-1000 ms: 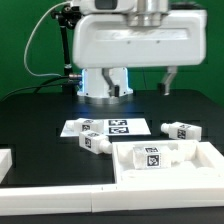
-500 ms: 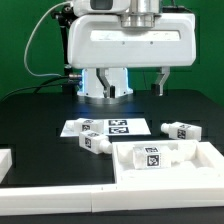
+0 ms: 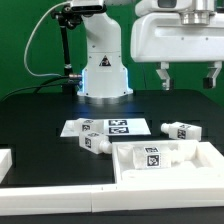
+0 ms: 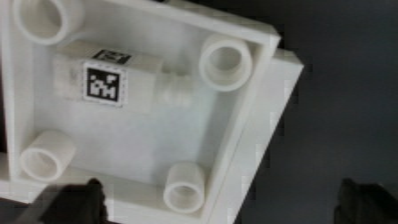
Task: Assemble one leg
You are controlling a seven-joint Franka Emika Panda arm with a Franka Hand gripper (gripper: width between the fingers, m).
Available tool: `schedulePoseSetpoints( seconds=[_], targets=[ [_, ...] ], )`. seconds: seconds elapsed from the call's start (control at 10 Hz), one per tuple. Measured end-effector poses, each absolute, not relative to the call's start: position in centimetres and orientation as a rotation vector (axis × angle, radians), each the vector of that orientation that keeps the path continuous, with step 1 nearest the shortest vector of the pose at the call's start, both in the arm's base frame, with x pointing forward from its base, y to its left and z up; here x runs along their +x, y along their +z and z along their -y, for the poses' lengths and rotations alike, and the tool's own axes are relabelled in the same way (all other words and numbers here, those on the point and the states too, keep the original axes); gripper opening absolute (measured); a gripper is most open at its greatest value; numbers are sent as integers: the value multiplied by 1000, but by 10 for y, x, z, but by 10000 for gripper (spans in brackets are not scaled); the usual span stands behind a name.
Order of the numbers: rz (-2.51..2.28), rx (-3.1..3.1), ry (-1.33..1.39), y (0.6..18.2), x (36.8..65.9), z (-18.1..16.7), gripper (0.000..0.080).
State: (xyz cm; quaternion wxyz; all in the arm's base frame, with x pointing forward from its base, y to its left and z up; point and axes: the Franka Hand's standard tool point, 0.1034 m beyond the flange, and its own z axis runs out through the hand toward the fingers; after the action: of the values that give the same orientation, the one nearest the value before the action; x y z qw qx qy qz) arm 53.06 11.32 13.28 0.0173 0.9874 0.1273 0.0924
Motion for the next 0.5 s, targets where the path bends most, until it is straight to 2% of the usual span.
schedulePoseSetpoints(
  seconds=[0.3, 0.5],
  targets=[
    [-386, 3075, 260, 127, 523, -116, 649],
    [-408, 3088, 162, 91, 484, -133, 649]
  ],
)
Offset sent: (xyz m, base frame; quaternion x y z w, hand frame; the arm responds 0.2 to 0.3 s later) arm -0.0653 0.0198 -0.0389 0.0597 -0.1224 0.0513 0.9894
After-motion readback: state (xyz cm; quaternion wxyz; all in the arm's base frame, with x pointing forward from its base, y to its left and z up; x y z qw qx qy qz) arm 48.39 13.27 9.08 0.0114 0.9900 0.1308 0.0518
